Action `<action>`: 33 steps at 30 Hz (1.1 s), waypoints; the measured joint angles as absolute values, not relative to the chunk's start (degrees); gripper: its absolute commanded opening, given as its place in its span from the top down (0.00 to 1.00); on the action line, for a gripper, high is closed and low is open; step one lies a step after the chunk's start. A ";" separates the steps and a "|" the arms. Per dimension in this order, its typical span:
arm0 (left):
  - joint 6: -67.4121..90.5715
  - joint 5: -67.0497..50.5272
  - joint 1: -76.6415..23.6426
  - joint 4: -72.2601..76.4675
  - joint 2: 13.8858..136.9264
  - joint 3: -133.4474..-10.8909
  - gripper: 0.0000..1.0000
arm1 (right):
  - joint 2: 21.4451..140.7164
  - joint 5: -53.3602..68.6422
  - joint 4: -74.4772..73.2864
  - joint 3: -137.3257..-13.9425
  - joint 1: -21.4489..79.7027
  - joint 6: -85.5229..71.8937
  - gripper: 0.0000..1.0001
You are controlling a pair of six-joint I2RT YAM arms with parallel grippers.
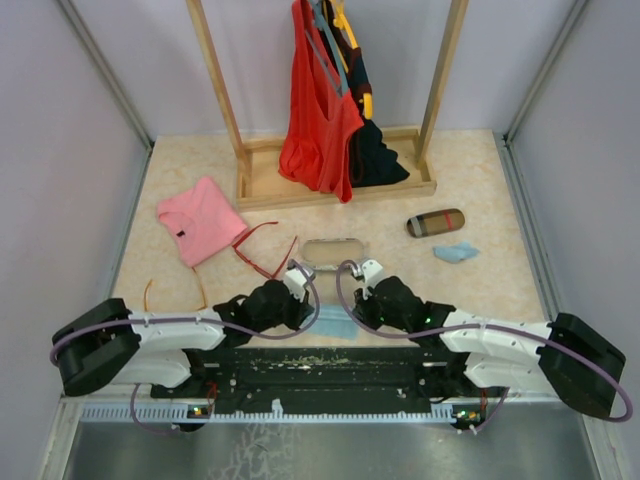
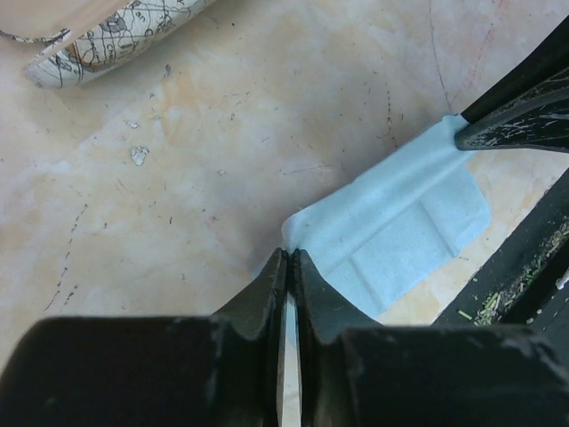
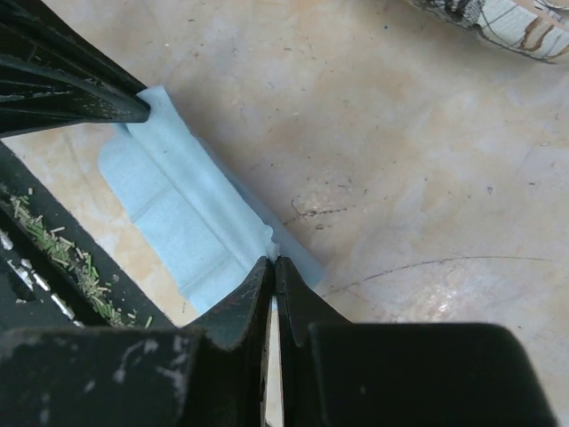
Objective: Organize the sunglasses
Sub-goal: Fold the glasses cleaning cloth at the center of the board.
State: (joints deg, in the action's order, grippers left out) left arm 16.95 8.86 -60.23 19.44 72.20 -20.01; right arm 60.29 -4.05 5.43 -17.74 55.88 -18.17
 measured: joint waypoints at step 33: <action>28.56 5.96 -60.23 17.08 57.87 -11.00 0.59 | 58.28 7.60 1.32 -16.38 57.28 -23.81 0.72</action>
